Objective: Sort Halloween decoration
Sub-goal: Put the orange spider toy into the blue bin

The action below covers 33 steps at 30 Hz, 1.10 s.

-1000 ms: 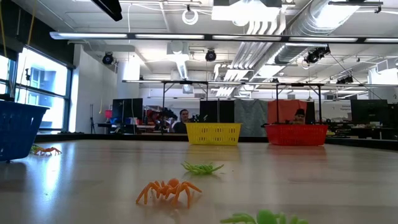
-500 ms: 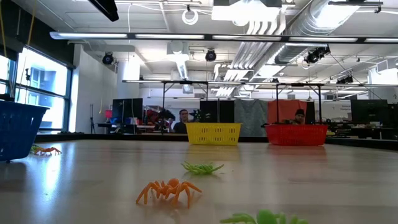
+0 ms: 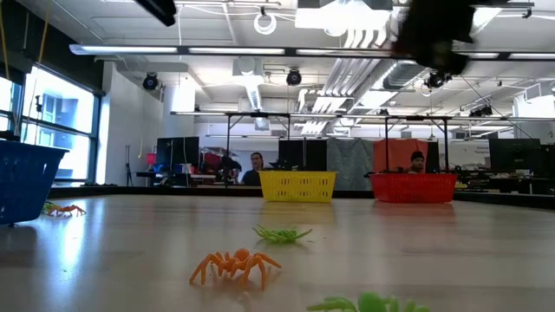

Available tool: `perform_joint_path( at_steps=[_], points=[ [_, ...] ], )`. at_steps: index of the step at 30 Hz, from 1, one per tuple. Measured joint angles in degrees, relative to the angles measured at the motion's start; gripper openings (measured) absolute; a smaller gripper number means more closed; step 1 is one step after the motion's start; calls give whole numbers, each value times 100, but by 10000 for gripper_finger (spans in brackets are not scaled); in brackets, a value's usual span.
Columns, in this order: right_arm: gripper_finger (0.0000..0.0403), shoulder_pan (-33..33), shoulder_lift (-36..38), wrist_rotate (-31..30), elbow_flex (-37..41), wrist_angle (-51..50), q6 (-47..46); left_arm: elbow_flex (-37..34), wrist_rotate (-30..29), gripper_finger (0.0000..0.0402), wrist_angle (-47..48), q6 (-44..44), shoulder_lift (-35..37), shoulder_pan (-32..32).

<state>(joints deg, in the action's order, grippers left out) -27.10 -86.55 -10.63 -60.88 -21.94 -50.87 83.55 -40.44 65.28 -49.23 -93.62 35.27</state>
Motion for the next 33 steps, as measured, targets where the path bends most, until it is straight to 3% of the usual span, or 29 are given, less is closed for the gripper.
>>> perform_joint_path(
  at_steps=[7, 17, 24, 33],
  points=[
    [0, 126, -4, -1092, -7, 1919, 1899, 0, -1565, 142, -617, 310, 0, 0],
    [0, 38, -4, -2247, -9, 2717, 2951, 0, -2745, 142, -1863, 1076, 0, 0],
    [0, 41, -4, -2939, -9, 2823, 3278, -133, -2917, 142, -2810, 1645, -2, -2],
    [0, 43, -4, -2988, -11, 3034, 3665, -131, -2874, 142, -3424, 2132, -35, -92]
  ],
)
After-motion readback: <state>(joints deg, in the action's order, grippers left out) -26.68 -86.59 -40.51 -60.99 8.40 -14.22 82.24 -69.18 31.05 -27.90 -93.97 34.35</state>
